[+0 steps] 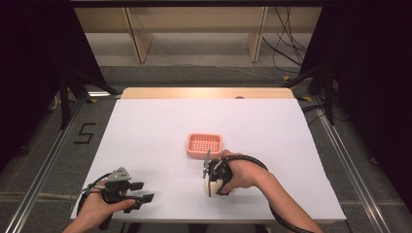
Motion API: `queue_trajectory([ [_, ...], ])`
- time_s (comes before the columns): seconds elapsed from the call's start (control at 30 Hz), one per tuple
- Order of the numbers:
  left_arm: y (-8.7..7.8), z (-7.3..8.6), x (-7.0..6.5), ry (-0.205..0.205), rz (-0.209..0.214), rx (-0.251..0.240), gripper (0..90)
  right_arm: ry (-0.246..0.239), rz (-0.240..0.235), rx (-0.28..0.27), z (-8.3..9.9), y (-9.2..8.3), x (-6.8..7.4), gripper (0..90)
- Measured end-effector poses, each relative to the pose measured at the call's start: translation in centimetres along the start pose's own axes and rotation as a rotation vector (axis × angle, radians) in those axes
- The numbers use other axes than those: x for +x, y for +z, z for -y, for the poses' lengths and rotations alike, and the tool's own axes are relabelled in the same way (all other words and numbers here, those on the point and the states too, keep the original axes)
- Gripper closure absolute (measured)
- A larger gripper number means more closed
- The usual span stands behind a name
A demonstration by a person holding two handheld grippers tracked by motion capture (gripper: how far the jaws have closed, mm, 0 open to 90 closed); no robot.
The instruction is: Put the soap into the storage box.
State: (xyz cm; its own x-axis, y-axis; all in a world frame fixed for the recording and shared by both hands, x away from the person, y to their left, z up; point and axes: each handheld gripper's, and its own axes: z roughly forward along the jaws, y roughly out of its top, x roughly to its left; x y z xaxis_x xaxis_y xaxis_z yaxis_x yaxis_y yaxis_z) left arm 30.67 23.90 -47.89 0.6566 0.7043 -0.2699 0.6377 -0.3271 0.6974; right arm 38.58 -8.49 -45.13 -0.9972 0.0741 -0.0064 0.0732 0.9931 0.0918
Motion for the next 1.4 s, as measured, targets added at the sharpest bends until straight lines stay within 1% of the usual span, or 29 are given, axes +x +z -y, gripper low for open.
queue_trajectory([
  [0.07,0.0,0.0,0.0,0.003,0.000,0.002,34.0,0.002,-0.007,0.002,-0.1,0.1,0.0,47.3],
  [0.13,-0.1,0.0,0.0,0.007,0.000,0.005,34.0,-0.052,0.003,-0.025,-0.2,0.4,-0.3,49.4],
  [0.2,-0.1,0.0,0.0,0.006,-0.003,0.001,34.0,-0.070,0.007,-0.028,-0.2,0.5,-0.4,49.9],
  [0.27,0.0,0.0,0.0,0.004,-0.003,0.000,34.0,-0.070,-0.001,-0.026,-0.3,0.5,-0.4,50.0],
  [0.3,-0.2,-0.1,0.2,0.039,-0.002,0.018,34.0,-0.069,-0.001,-0.022,-0.4,0.5,-0.4,50.2],
  [0.33,-0.2,-0.1,0.2,0.039,-0.002,0.018,34.0,-0.069,-0.001,-0.022,-0.4,0.5,-0.4,50.2],
  [0.4,-0.2,0.0,0.1,0.036,-0.005,0.016,34.0,-0.055,0.000,-0.026,-0.3,0.4,-0.2,50.3],
  [0.5,-0.1,0.0,0.0,0.005,0.000,0.001,34.0,-0.032,0.004,-0.023,-0.2,0.4,-0.2,50.4],
  [0.57,-0.1,0.0,0.0,0.011,-0.002,0.000,34.0,0.011,0.006,-0.030,0.0,0.3,-0.1,50.4],
  [0.6,-0.1,0.0,0.0,0.011,-0.002,0.000,34.0,0.011,0.006,-0.030,0.0,0.3,-0.1,50.4],
  [0.67,-0.1,0.0,0.0,0.016,-0.001,-0.002,34.0,0.019,0.000,-0.040,0.2,0.3,-0.2,50.4],
  [0.73,0.0,0.0,0.0,0.002,0.001,0.000,33.9,0.055,-0.007,-0.078,0.4,0.3,-0.1,50.5],
  [0.77,0.0,0.0,0.0,0.003,0.001,0.002,33.9,0.055,-0.007,-0.078,0.4,0.3,-0.1,50.5],
  [0.8,0.0,0.0,0.0,0.003,0.001,0.003,34.0,0.039,-0.005,-0.084,0.5,0.3,-0.3,50.5],
  [0.83,-0.1,0.0,0.1,0.020,-0.001,0.017,34.0,0.005,-0.001,-0.100,0.6,0.2,-0.6,50.5],
  [0.87,-0.1,0.0,0.1,0.020,-0.001,0.017,33.9,0.005,-0.001,-0.100,0.6,0.2,-0.6,50.5],
  [0.9,-0.2,-0.1,0.2,0.036,-0.002,0.017,33.9,0.017,0.007,-0.096,0.8,0.1,-0.6,50.5],
  [0.93,-0.2,-0.1,0.1,0.033,-0.002,0.015,34.0,0.080,-0.008,-0.079,0.8,-0.1,-0.3,50.5],
  [0.97,-0.2,-0.1,0.1,0.033,-0.002,0.015,33.9,0.091,0.008,-0.071,0.8,-0.4,-0.2,50.5],
  [1.0,-0.2,-0.1,0.2,0.034,-0.002,0.018,34.0,0.133,-0.003,-0.081,0.8,-0.6,-0.1,50.5],
  [1.03,0.0,0.0,0.0,0.000,0.001,0.000,34.0,0.080,0.010,-0.103,0.8,-0.6,-0.5,50.5],
  [1.07,0.0,0.0,0.0,0.003,0.000,0.002,34.0,0.066,0.018,-0.110,0.8,-0.7,-0.6,50.5],
  [1.1,0.0,0.0,0.0,0.003,0.000,0.002,34.0,0.066,0.018,-0.110,0.8,-0.7,-0.6,50.5],
  [1.13,0.0,0.0,0.0,0.002,0.000,-0.001,34.0,0.086,0.008,-0.116,0.7,-0.7,-0.6,50.5],
  [1.2,-0.1,0.0,0.0,0.001,0.001,0.001,33.9,0.073,0.020,-0.128,0.7,-0.9,-0.8,50.5],
  [1.23,0.0,0.0,0.0,0.002,0.001,0.001,34.0,0.109,0.010,-0.132,0.7,-1.2,-0.6,50.5],
  [1.27,0.0,0.0,0.0,0.001,-0.003,-0.001,33.9,0.111,0.022,-0.125,0.8,-1.2,-0.7,50.5],
  [1.37,-0.1,0.0,0.0,0.001,0.002,0.000,34.0,0.100,0.021,-0.134,0.7,-1.3,-0.8,50.5],
  [1.4,-0.1,0.0,0.0,0.002,0.001,-0.001,34.0,0.115,0.016,-0.137,0.7,-1.4,-0.8,50.5],
])
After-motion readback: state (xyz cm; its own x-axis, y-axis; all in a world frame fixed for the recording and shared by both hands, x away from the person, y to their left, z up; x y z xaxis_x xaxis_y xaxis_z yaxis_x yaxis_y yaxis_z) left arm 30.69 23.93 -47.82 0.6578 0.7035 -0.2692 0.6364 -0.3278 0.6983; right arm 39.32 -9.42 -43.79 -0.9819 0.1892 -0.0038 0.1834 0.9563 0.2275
